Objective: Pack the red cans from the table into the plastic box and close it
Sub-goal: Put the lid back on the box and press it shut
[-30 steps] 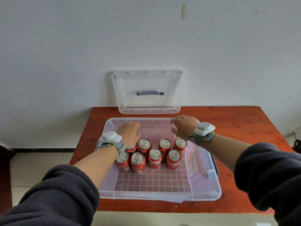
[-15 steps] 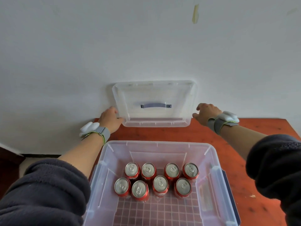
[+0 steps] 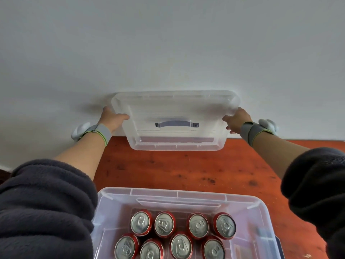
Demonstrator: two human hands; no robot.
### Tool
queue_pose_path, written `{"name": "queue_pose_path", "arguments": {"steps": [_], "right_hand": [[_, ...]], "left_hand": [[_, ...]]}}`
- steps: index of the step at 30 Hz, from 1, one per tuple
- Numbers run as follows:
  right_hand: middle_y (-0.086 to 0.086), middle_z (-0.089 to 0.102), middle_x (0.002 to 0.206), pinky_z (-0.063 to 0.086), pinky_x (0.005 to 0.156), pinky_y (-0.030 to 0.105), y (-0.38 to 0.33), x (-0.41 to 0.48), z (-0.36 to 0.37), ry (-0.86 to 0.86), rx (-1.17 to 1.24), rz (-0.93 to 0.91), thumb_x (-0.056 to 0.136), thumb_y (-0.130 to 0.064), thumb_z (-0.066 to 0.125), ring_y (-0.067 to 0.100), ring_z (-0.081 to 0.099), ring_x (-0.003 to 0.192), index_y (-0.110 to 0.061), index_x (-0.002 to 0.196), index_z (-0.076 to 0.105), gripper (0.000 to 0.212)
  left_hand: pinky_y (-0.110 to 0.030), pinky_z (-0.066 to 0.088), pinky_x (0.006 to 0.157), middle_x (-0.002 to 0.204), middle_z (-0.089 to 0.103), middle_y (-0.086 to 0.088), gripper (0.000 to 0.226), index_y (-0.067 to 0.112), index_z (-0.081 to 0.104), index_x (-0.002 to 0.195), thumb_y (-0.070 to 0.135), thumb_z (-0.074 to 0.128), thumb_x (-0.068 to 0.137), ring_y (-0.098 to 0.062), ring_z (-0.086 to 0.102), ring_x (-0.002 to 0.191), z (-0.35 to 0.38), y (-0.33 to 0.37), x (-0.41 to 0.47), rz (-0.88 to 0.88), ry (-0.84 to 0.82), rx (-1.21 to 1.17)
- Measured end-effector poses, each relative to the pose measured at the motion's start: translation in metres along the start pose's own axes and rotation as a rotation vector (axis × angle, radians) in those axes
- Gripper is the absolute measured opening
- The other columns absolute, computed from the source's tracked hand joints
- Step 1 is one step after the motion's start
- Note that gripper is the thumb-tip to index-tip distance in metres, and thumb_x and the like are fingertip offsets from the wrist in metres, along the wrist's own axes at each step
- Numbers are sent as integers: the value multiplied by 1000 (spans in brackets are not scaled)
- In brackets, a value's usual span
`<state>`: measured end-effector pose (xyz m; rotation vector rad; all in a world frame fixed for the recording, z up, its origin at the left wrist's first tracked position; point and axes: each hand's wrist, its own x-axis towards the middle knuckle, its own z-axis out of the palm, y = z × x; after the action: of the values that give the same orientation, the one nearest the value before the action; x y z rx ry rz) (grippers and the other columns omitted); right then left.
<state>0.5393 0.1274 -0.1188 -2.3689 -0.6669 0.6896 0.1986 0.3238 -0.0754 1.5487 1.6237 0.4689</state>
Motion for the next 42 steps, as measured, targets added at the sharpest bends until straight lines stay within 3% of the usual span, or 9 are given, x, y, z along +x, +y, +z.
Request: {"name": "queue_pose_path", "arguments": {"steps": [5, 12, 19, 23, 27, 35, 37, 40, 42], "right_hand": [[17, 68, 93, 61, 70, 49, 2, -4, -1, 36, 161, 41, 87, -11, 50, 34, 71, 71, -8, 93, 56, 9], [12, 61, 96, 60, 71, 47, 0, -62, -29, 128, 235, 20, 89, -5, 45, 36, 70, 78, -9, 112, 59, 27], [15, 67, 103, 55, 44, 25, 15, -171, -76, 193, 678, 63, 92, 5, 37, 23, 72, 62, -10, 98, 67, 35], [18, 69, 99, 55, 44, 26, 30, -222, -93, 171, 902, 132, 90, -1, 37, 33, 73, 69, -4, 96, 68, 31], [18, 69, 100, 58, 48, 30, 52, -280, -102, 130, 1080, 135, 94, -19, 49, 36, 72, 64, -5, 116, 62, 29], [19, 63, 96, 57, 45, 29, 82, -342, -100, 32, 1046, 187, 86, -10, 64, 31, 67, 70, -3, 110, 59, 25], [16, 61, 85, 56, 42, 28, 90, -353, -97, 55, 994, 174, 82, -5, 67, 24, 65, 65, -3, 93, 63, 12], [16, 61, 79, 47, 44, 22, 102, -362, -92, 162, 709, 118, 76, -7, 73, 17, 59, 47, -4, 78, 68, 6], [15, 65, 80, 49, 57, 30, 111, -365, -90, 190, 534, 98, 71, -16, 82, 21, 57, 57, -1, 80, 72, 20]], "left_hand": [[-38, 50, 87, 115, 61, -5, 46, 12, 56, 126, 5, 66, 82, -22, 57, 101, 7, 10, -7, 14, -29, -226], [-41, 53, 88, 104, 58, -10, 44, 3, 58, 123, -8, 46, 82, -28, 57, 96, -29, 8, -50, 134, 43, -190], [-37, 58, 81, 86, 62, -17, 32, 10, 60, 78, -5, 34, 90, -30, 63, 80, -98, 6, -141, 122, 12, -622], [-45, 59, 74, 90, 61, -19, 19, 1, 56, 82, -6, 38, 85, -38, 62, 85, -121, -8, -180, 60, -20, -713], [-44, 62, 56, 68, 54, -12, 10, 6, 55, 72, 2, 48, 78, -31, 57, 63, -143, -31, -224, 70, -64, -656], [-40, 57, 41, 74, 57, -9, 9, 2, 63, 76, 4, 70, 79, -24, 60, 62, -150, -74, -264, 49, -84, -470], [-28, 55, 46, 72, 59, -11, 14, 1, 61, 68, 2, 73, 76, -22, 63, 58, -148, -85, -268, 70, -35, -401], [-38, 56, 79, 96, 68, -20, 40, -13, 66, 98, 9, 83, 69, -30, 69, 91, -143, -100, -275, 109, -43, -276], [-41, 55, 86, 105, 70, -22, 59, -12, 65, 107, 22, 87, 65, -32, 69, 98, -139, -108, -284, 133, -70, -53]]}}
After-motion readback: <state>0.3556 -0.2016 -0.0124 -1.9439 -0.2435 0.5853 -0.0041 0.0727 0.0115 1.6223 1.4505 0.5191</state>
